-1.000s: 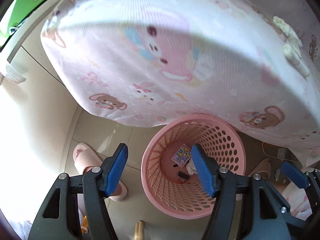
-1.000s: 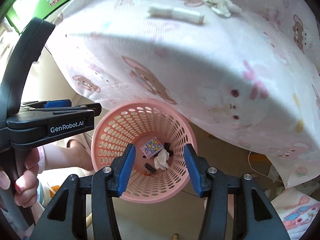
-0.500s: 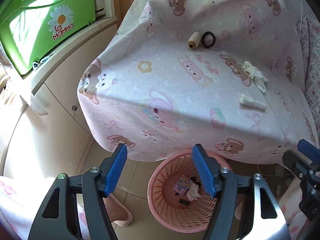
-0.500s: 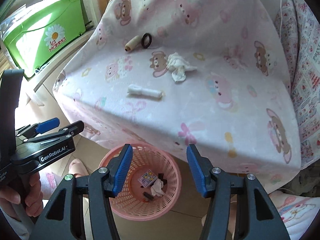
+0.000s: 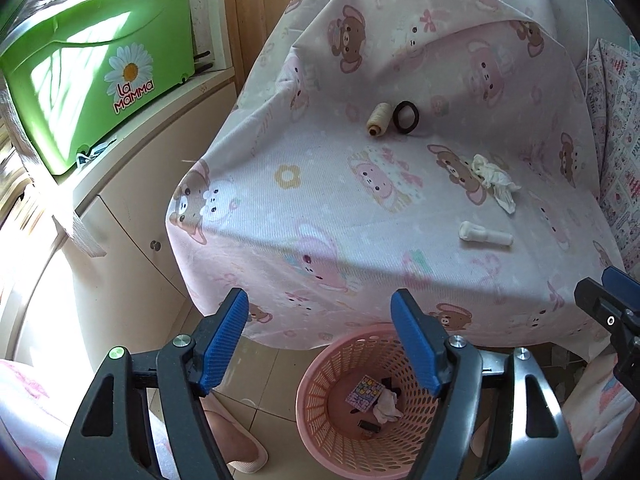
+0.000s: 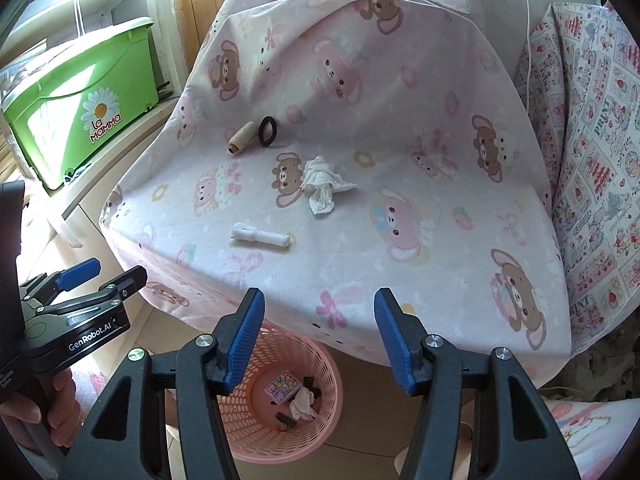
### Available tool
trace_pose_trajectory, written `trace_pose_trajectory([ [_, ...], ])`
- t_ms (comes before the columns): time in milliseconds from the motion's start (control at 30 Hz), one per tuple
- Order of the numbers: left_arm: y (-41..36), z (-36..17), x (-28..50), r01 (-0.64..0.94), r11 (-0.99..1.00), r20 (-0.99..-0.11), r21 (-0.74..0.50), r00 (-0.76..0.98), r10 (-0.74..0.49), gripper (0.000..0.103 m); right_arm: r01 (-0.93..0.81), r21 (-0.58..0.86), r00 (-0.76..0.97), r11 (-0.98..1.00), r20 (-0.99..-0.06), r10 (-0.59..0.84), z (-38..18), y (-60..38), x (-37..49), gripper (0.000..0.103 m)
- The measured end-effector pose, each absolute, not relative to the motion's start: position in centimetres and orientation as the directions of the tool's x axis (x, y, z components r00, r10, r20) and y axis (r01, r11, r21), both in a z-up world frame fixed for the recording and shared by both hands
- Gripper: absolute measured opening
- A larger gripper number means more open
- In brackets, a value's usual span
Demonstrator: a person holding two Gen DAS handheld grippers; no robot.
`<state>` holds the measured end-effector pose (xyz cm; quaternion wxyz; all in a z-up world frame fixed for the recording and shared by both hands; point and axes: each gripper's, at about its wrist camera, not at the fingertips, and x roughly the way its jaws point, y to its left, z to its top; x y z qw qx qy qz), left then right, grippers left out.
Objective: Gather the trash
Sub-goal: 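Raise both open tools from the wastebasket back toward the table, then reach the right tool to the second white tissue and close on it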
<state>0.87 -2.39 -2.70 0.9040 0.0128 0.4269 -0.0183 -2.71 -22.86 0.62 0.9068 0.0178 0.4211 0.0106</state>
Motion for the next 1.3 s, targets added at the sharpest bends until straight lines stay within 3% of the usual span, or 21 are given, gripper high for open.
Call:
trace_pose_trajectory([
  [267, -3.0, -1.7, 0.6, 0.031, 0.998, -0.735, 0.050, 0.678, 0.015, 0.088, -0.015, -0.005, 0.670, 1.000, -0.743, 0.006, 1.0, -22.4, -2.9, 0.062],
  [433, -2.8, -0.6, 1.7, 0.024, 0.999, -0.733, 0.049, 0.680, 0.020, 0.089, -0.014, -0.005, 0.688, 1.000, -0.726, 0.006, 1.7, -22.6, -3.1, 0.064],
  [800, -2.4, 5.9, 5.2, 0.067, 0.997, -0.654, 0.026, 0.756, -0.033, 0.101, -0.068, -0.020, 0.716, 0.997, -0.697, 0.035, 6.3, -25.0, 0.7, 0.064],
  [933, -2.0, 8.0, 7.4, 0.058, 0.997, -0.612, 0.043, 0.791, -0.020, 0.102, -0.054, 0.027, 0.720, 0.998, -0.691, 0.058, 7.9, -27.1, 3.3, 0.064],
  [1167, -0.5, 8.0, 11.4, 0.064, 0.997, -0.650, 0.047, 0.760, -0.018, 0.102, 0.108, -0.049, 0.686, 0.993, -0.719, -0.110, 5.6, -30.0, 6.7, 0.065],
  [1300, -0.1, 6.5, 11.8, 0.083, 0.995, -0.646, 0.059, 0.763, -0.025, 0.102, 0.084, 0.001, 0.634, 0.996, -0.772, -0.053, 3.0, -30.7, 7.4, 0.065],
])
